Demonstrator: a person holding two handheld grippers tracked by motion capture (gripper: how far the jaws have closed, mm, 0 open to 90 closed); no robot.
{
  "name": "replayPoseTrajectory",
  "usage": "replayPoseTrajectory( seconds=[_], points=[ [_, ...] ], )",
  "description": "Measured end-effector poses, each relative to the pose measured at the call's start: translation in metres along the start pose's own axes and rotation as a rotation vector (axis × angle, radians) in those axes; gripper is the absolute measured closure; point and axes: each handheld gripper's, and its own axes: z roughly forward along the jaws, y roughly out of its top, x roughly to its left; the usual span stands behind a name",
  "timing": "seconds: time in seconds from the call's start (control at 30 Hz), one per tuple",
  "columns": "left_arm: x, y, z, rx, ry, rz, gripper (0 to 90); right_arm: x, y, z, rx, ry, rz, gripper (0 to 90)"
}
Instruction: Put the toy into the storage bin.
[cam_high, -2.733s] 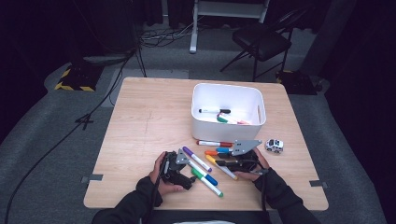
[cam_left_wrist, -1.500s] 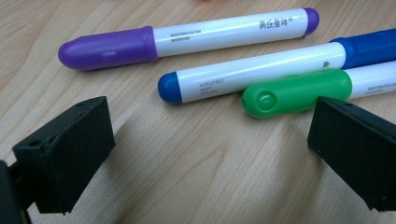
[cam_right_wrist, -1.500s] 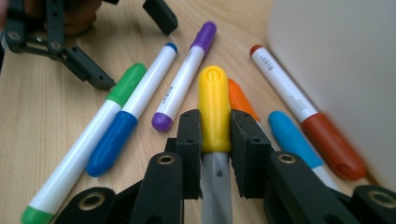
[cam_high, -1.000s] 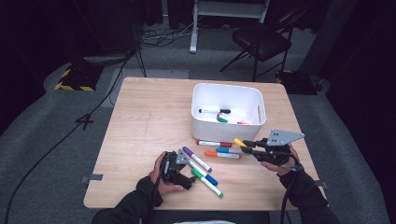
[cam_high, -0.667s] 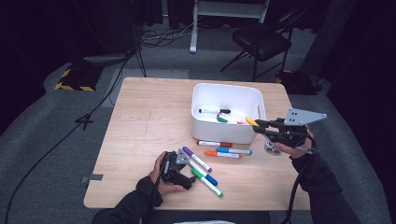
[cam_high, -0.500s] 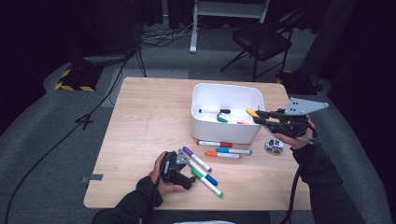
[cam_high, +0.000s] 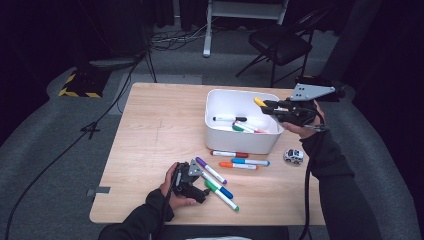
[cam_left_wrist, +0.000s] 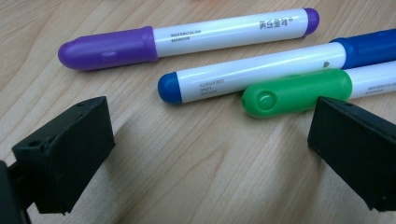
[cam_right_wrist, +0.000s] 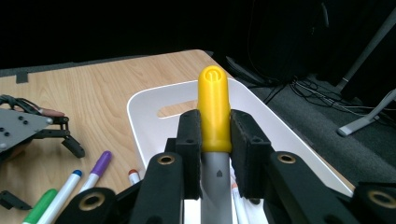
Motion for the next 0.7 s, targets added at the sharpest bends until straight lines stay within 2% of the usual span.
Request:
replayPoseTrajectory(
  seconds=[0.17, 0.3, 0.7],
  points=[
    [0.000, 0.000, 0.000, 0.000, 0.001, 0.000, 0.5, -0.005, -0.002, 0.016, 0.030, 0.007, 0.016, 74.8],
    [0.000, 0.000, 0.000, 0.001, 0.000, 0.003, 0.5, -0.009, -0.005, 0.029, 0.074, 0.004, 0.025, 74.8],
    [0.000, 0.000, 0.000, 0.003, 0.000, 0.005, 0.6, -0.014, -0.026, 0.056, 0.256, 0.012, 0.031, 74.8]
  ],
)
